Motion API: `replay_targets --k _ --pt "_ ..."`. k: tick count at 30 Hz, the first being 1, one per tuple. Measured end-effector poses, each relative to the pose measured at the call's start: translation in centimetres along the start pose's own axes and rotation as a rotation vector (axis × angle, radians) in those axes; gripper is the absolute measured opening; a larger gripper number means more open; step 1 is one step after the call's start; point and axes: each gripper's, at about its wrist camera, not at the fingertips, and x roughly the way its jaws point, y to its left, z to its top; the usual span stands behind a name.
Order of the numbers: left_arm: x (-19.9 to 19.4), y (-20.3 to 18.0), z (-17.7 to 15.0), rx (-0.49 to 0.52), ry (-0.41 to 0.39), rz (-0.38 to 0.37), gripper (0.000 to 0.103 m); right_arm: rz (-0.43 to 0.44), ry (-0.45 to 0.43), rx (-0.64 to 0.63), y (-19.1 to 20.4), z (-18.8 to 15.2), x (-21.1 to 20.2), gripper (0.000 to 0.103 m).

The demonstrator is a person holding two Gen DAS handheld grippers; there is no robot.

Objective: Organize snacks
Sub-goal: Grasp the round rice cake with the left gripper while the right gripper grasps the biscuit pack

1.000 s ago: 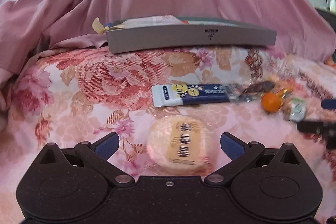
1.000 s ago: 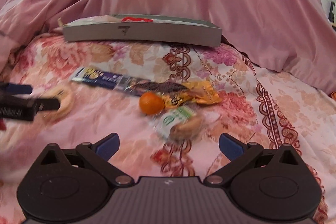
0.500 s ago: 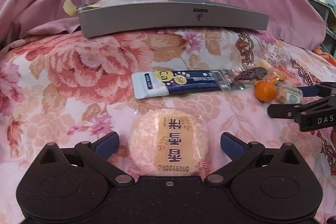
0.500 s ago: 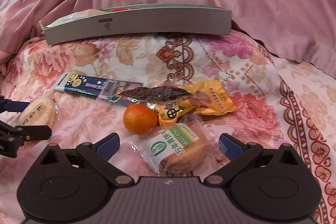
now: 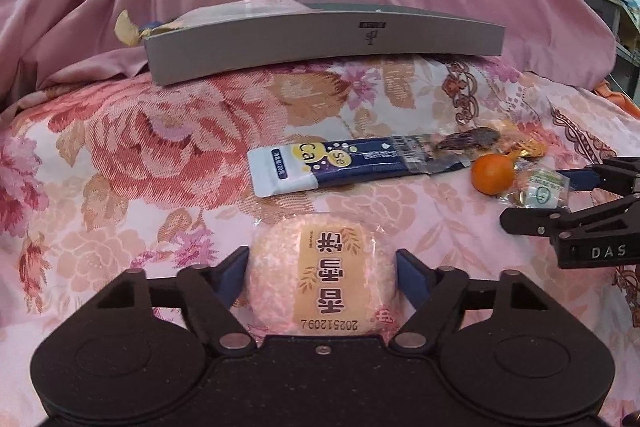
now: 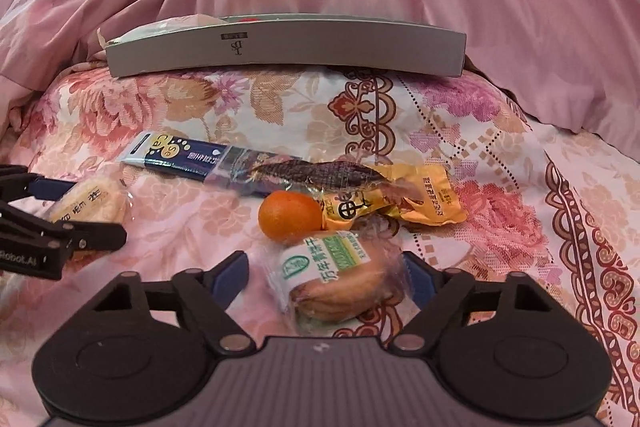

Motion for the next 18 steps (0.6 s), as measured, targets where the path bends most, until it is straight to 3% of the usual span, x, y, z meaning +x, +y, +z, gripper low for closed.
replay_targets --k 11,18 --pt "-1.5 -2.2 -0.5 0.033 0.033 -0.096 0.077 0.012 -0.008 -0.048 1.9 -0.8 -1.2 0.06" --pt "-3.6 -3.2 -1.9 0.027 0.076 -0.085 0.077 0.062 -0.017 -0.081 3.2 -2.0 -3.0 0.058"
